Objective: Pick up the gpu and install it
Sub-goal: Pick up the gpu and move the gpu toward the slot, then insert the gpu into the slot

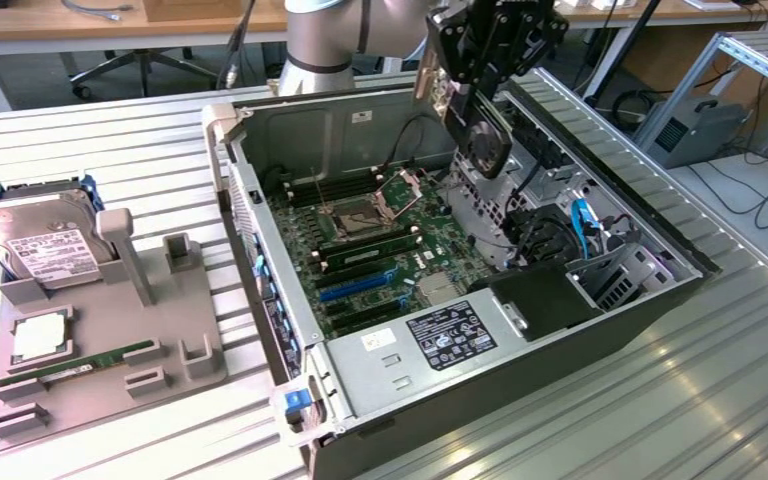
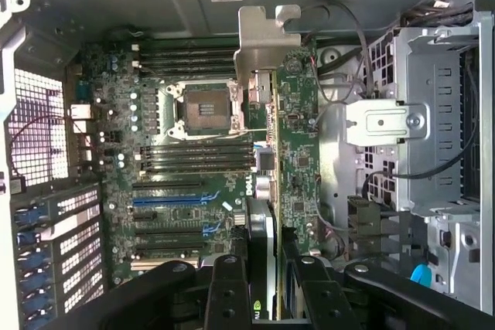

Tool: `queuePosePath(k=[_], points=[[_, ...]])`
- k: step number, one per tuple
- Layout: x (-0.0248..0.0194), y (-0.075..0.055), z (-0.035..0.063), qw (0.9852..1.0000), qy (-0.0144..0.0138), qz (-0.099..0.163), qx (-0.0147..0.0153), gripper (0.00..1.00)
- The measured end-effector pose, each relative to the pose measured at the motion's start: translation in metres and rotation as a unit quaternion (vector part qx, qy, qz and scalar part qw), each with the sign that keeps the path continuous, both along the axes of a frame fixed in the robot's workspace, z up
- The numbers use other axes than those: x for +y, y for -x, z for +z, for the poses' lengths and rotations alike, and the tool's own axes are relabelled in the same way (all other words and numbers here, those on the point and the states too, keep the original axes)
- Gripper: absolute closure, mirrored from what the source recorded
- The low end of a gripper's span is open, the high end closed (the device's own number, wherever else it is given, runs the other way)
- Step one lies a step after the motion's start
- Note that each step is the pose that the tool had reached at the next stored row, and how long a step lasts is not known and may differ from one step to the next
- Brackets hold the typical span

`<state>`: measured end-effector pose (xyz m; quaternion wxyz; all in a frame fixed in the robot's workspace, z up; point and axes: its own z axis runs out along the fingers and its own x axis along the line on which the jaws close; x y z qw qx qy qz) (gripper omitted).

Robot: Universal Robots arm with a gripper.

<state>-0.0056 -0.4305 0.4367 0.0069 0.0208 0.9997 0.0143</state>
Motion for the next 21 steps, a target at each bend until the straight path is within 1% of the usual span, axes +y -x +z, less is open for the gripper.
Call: queuePosePath(k=[9,13,16,17,18,19,20,21], points=[[0.0006,-0.0002,-0.0089,1.0,0.0001,0.0,0.0,0.73],[0.0006,-0.0002,-0.0099,1.0,0.0001,0.001,0.0,0.73],[0.0006,-0.0002,-0.0099,1.0,0.0001,0.006,0.0,0.73],[0.0006,-0.0002,-0.0098,0.9999,0.0002,0.017,0.0001,0.73],[0.0006,-0.0003,-0.0099,0.9991,0.0001,0.042,0.0,0.73],[0.0006,-0.0002,-0.0099,0.9985,0.0001,0.054,0.0,0.73],[0.0006,-0.0002,-0.0099,0.9976,0.0001,0.07,0.0,0.73],[0.0006,-0.0003,-0.0099,0.997,0.0001,0.078,0.0,0.73]])
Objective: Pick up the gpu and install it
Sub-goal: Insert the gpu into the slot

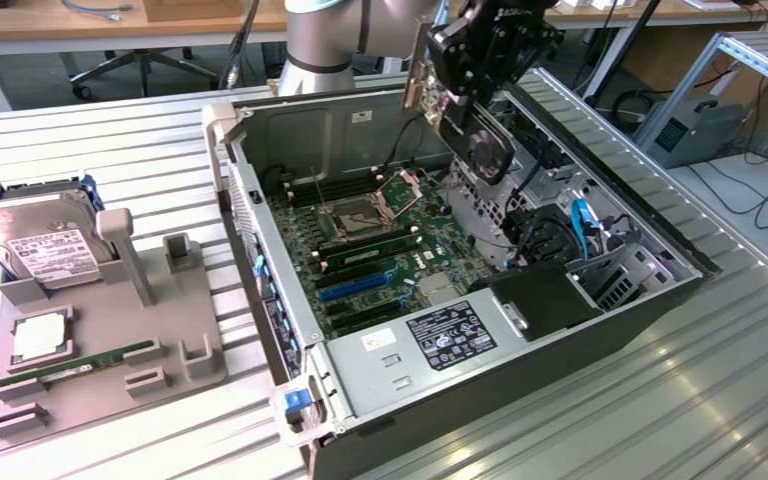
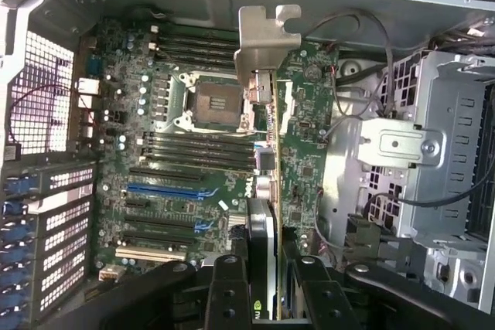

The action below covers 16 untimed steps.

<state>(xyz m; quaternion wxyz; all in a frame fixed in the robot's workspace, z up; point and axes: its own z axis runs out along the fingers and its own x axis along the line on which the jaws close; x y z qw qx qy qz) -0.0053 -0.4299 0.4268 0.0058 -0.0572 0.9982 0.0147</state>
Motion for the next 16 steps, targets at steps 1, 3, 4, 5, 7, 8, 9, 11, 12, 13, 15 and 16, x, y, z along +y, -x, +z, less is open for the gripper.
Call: queuePosePath(k=[1,3,4,5,7,8,9,11,12,13,15,16], points=[[0.0,0.0,0.0,0.9999,0.0,0.014,0.0,0.73],[0.0,0.0,0.0,0.9996,0.0,0.027,0.0,0.73],[0.0,0.0,0.0,0.9996,0.0,0.029,0.0,0.73],[0.0,0.0,0.0,0.9995,0.0,0.031,0.0,0.73],[0.0,0.0,0.0,0.9994,0.0,0.035,0.0,0.73],[0.0,0.0,0.0,0.9993,0.0,0.038,0.0,0.73],[0.0,0.0,0.0,0.9992,0.0,0.04,0.0,0.73],[0.0,0.0,0.0,0.999,0.0,0.045,0.0,0.73],[0.0,0.0,0.0,0.9989,0.0,0.048,0.0,0.73],[0.0,0.0,0.0,0.9988,0.0,0.05,0.0,0.73],[0.0,0.0,0.0,0.9986,0.0,0.053,0.0,0.73],[0.0,0.0,0.0,0.9985,0.0,0.056,0.0,0.73]])
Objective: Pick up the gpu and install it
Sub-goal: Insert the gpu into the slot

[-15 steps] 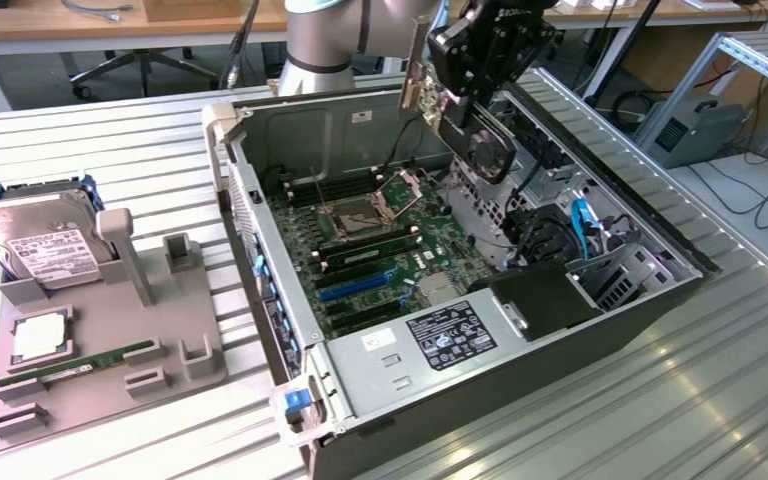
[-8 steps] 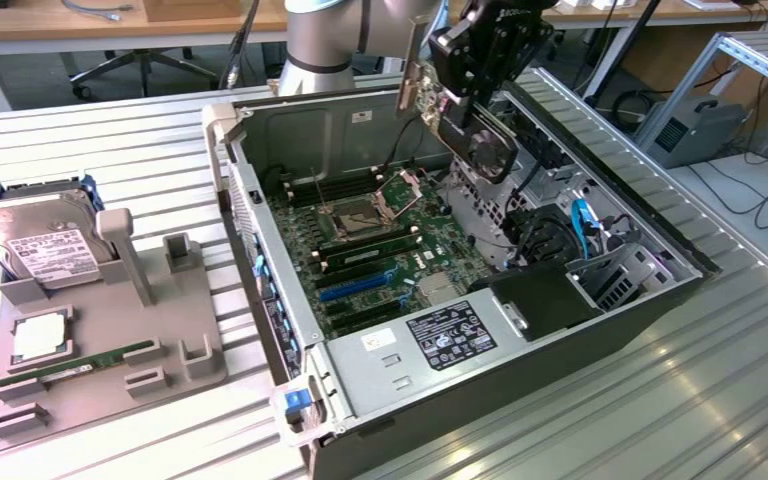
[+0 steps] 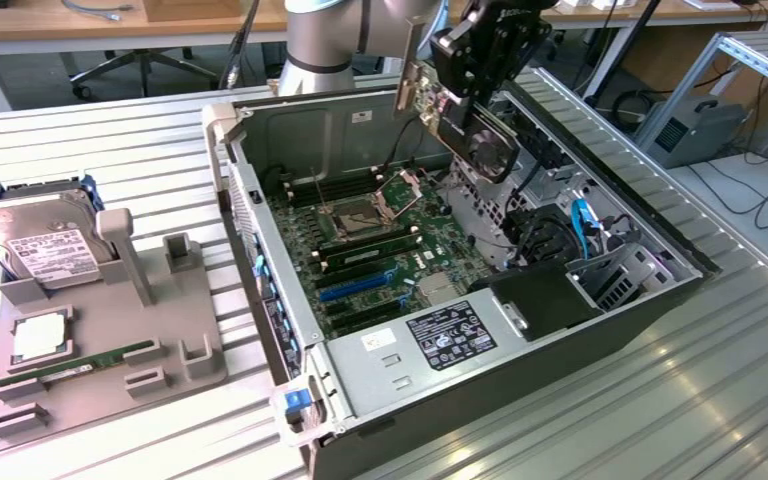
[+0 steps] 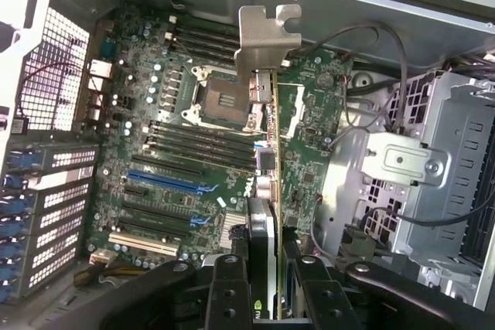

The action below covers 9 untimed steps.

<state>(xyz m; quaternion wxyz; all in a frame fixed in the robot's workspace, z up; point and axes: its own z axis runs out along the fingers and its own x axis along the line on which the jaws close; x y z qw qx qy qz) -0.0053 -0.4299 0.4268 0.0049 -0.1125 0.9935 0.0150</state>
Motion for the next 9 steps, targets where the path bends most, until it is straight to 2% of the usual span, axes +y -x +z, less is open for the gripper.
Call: queuePosePath(k=[9], points=[[0.0,0.0,0.0,0.9999,0.0,0.017,0.0,0.73]])
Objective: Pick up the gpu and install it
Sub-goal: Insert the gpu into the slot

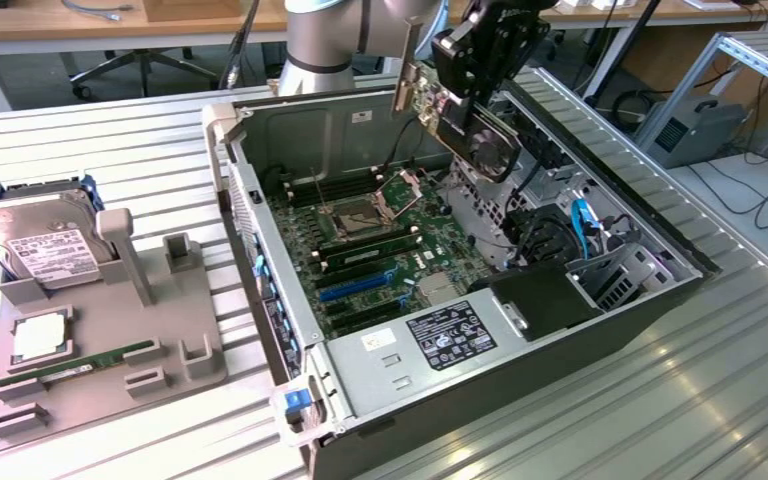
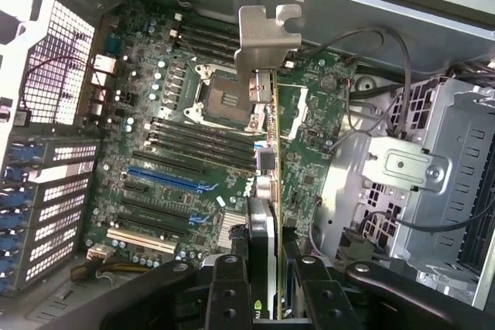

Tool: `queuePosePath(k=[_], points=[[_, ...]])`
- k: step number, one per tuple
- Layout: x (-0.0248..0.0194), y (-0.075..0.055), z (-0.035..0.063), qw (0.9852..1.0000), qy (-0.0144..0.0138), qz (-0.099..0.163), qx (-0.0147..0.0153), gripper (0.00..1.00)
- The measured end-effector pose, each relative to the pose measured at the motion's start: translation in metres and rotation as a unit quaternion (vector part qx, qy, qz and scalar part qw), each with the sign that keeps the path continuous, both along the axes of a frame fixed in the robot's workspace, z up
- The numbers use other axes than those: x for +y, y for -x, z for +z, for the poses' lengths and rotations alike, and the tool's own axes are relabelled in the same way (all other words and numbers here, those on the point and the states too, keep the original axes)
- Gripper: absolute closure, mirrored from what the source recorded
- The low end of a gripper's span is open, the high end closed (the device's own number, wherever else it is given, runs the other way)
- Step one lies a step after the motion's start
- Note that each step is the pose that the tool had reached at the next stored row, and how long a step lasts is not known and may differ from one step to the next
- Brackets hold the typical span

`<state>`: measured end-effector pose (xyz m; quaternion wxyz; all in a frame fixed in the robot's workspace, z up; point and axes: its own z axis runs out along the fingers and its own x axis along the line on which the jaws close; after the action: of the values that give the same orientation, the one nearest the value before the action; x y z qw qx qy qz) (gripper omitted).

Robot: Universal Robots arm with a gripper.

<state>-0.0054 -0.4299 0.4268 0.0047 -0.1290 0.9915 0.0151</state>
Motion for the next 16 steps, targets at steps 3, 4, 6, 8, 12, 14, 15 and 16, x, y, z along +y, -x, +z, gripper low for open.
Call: queuePosePath(k=[3,4,6,8,12,14,15,16], points=[[0.0,0.0,0.0,1.0,0.0001,0.005,0.0,0.73],[0.0,0.0,0.0,1.0,0.0,0.007,0.0,0.73],[0.0,0.0,0.0,0.9999,0.0001,0.01,0.0,0.73],[0.0,0.0,0.0,0.9999,0.0,0.014,0.0,0.73],[0.0,0.0,0.0,0.9998,0.0,0.02,0.0,0.73],[0.0,0.0,0.0,0.9997,0.0,0.024,0.0,0.73],[0.0,0.0,0.0,0.9997,0.0,0.026,0.0,0.73],[0.0,0.0,0.0,0.9996,0.0,0.028,0.0,0.73]])
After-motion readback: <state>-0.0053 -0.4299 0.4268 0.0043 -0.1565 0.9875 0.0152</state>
